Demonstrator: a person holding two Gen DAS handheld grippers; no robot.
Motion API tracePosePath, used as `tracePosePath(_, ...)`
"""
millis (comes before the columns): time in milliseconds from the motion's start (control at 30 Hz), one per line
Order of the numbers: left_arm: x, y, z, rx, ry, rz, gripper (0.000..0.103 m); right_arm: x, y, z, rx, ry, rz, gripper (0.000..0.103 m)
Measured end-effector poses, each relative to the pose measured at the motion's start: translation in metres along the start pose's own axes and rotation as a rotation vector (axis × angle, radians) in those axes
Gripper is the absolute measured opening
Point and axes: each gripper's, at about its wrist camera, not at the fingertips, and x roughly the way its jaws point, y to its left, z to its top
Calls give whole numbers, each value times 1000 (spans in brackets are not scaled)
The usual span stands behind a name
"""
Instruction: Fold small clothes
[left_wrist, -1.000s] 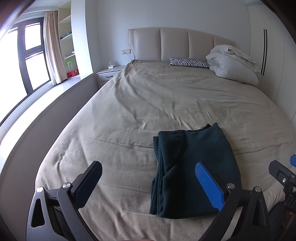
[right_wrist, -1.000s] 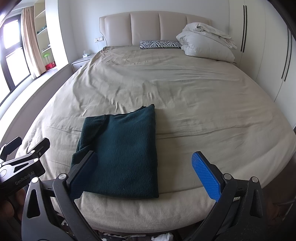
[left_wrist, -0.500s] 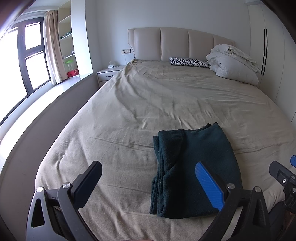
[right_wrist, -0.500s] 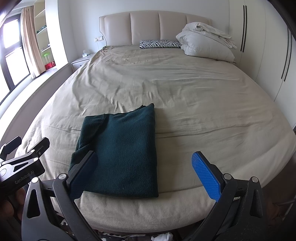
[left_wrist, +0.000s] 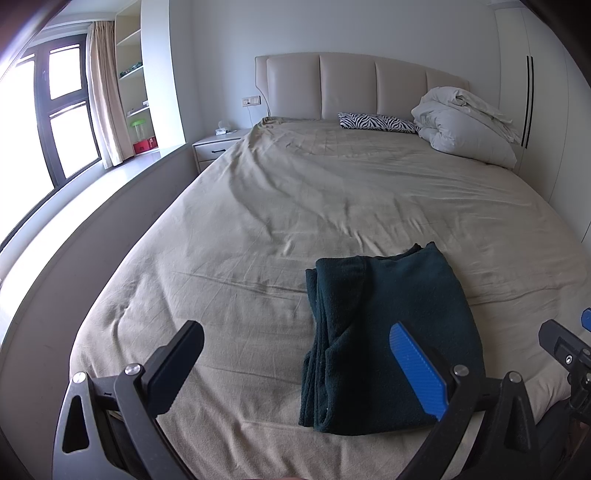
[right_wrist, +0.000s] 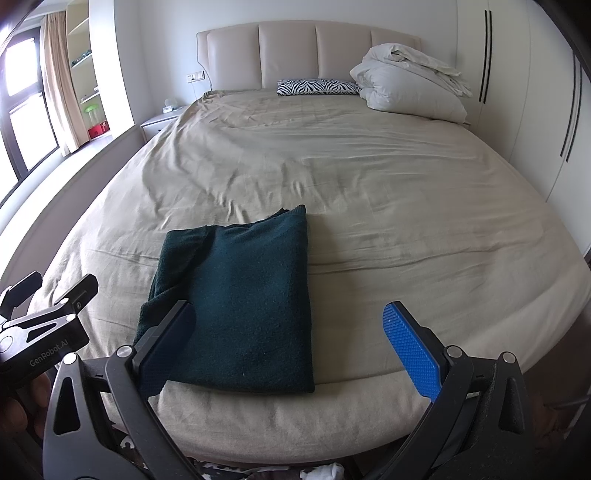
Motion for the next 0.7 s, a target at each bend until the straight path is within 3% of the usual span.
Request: tracePosePath(700,2,2,-6,0,7,-6,103,4,-9,-7,-8,15,4,103)
